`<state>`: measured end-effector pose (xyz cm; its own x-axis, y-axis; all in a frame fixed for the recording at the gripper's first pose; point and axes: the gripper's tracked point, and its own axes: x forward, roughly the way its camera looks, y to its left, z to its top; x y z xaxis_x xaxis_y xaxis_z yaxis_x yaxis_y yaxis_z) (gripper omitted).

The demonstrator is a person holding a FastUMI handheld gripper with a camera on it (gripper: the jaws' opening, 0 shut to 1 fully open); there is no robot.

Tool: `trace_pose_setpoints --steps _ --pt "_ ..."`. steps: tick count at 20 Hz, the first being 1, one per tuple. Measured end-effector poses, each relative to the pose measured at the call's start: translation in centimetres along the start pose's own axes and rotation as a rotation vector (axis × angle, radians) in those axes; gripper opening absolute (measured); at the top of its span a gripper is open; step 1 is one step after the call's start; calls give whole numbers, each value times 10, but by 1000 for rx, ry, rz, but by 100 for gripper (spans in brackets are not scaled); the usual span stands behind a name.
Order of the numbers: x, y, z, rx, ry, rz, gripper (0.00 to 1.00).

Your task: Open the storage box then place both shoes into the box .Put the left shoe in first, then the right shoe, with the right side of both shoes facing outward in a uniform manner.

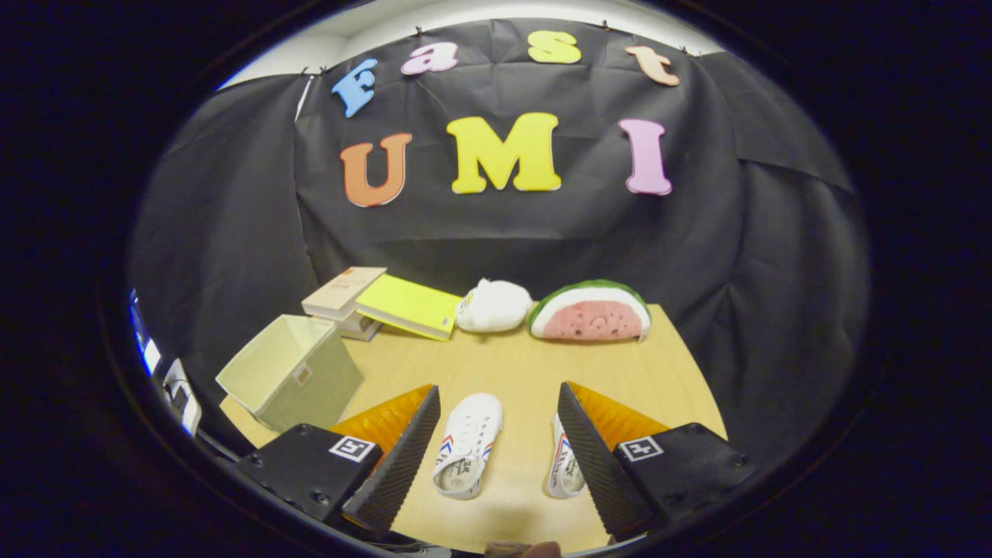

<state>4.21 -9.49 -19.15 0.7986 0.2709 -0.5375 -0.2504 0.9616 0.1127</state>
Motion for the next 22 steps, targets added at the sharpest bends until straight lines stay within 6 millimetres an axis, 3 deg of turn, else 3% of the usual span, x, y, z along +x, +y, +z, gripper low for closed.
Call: trace_pose_setpoints --steps 5,10,15,22 --pt "54 1 -63 -23 210 41 99" --pt "99 2 -102 -36 358 60 99" --pt "136 -3 -126 34 470 50 98" --pt "156 -4 -140 86 558 59 96"
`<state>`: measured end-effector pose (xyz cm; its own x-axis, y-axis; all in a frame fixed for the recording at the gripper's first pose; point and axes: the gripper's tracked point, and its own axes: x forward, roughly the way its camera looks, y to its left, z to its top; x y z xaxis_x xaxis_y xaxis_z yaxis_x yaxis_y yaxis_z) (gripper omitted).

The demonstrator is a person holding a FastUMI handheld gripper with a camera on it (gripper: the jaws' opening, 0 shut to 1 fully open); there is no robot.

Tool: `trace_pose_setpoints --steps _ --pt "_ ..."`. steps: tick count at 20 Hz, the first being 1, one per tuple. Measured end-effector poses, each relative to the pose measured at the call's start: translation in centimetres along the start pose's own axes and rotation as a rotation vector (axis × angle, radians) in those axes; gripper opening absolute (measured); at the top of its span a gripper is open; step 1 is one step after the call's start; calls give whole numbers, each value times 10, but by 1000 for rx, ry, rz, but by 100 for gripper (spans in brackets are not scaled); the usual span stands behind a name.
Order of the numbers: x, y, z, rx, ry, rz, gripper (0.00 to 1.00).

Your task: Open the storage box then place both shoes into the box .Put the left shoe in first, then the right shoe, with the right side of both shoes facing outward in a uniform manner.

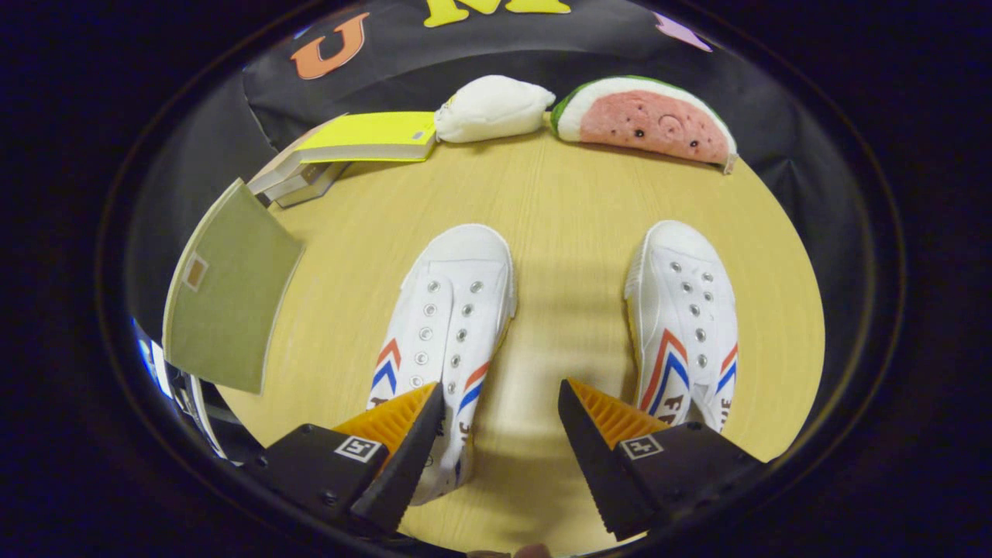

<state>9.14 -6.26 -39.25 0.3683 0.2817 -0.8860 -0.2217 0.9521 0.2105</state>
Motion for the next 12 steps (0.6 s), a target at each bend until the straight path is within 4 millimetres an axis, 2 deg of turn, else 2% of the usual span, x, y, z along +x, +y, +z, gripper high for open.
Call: trace_pose_setpoints --steps 2,4,5,6,8,10,12 --pt "2 4 1 0 15 26 93" --pt "3 9 0 7 31 59 84" --pt "2 11 1 10 36 76 73" --pt "2 15 1 13 46 93 68" --pt "0 24 1 30 57 132 46" --pt "0 24 0 50 64 126 24" --pt "-1 25 0 93 67 139 15"
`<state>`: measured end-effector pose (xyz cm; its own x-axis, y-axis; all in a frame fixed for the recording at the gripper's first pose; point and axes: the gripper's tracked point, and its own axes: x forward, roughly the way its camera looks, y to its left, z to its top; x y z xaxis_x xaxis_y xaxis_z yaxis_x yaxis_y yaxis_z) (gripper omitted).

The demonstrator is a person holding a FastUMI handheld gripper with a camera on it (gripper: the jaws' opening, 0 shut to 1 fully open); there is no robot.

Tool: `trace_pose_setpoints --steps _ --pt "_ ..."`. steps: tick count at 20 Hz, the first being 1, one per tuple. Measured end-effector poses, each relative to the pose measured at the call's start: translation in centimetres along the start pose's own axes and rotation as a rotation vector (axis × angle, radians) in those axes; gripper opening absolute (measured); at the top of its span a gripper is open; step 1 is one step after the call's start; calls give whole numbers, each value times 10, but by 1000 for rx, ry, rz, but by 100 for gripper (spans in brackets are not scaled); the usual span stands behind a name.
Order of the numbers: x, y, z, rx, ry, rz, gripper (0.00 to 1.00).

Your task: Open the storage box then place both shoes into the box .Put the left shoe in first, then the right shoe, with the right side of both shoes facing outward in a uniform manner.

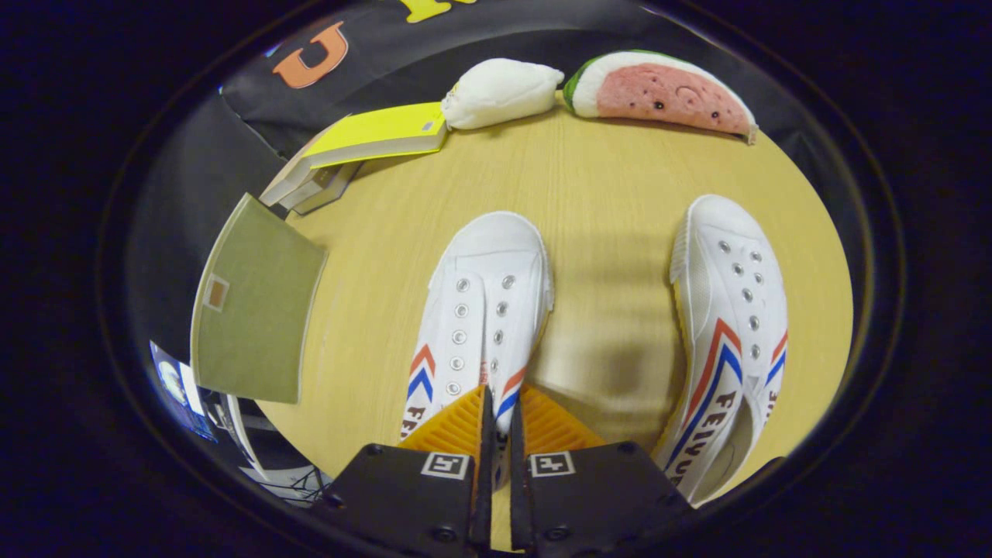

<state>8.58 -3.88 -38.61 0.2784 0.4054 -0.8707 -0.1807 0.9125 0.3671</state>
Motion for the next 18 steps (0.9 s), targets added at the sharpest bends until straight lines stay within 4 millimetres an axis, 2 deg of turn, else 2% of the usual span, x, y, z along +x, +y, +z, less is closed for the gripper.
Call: trace_pose_setpoints --steps 1,5,9,13,18 --pt "-2 0 0 12 4 6 8" --pt "-12 7 -8 57 -7 8 6" --pt "-49 36 -14 133 -56 26 6" --pt "-93 81 -6 160 -151 30 6" --pt "-133 159 11 173 -245 33 6"
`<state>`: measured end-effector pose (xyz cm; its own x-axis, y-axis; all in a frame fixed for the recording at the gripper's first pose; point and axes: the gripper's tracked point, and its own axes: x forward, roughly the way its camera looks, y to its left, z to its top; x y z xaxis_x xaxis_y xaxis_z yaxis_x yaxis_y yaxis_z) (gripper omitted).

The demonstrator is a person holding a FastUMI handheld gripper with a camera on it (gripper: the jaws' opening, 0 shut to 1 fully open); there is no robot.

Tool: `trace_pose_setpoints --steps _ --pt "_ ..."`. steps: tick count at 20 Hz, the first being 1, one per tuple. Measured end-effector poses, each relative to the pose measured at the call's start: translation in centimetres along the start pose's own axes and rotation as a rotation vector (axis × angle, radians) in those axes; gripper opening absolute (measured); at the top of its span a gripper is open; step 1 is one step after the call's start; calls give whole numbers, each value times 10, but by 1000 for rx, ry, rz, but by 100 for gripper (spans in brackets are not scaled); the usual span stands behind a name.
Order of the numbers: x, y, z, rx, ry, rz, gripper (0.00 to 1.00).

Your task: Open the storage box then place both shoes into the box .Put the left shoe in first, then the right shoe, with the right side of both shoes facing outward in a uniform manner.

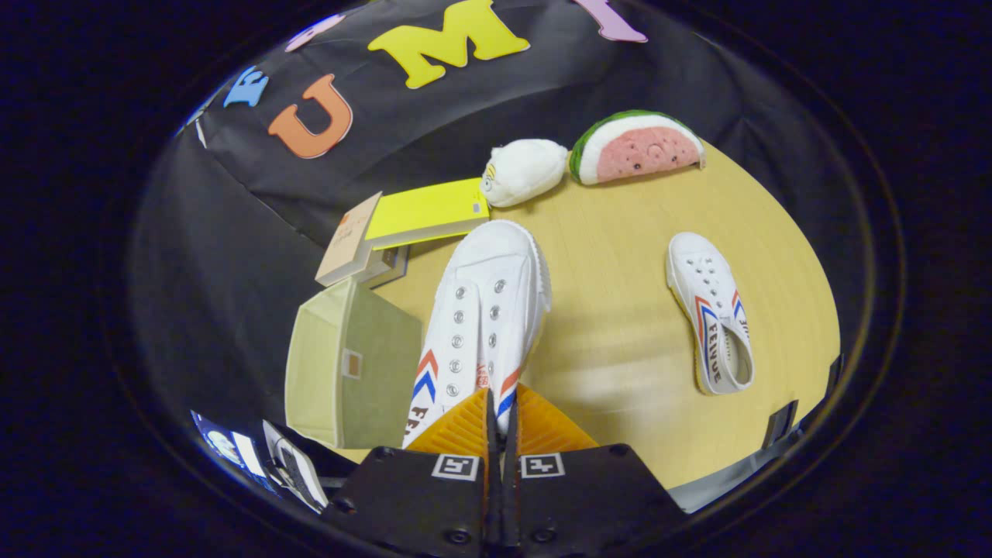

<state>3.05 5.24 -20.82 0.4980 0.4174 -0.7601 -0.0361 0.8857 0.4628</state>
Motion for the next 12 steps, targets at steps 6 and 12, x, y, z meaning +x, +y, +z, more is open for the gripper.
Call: trace_pose_setpoints --steps 6,12 --pt "-6 124 4 -74 -44 64 6" --pt "39 220 -24 -145 2 107 6"
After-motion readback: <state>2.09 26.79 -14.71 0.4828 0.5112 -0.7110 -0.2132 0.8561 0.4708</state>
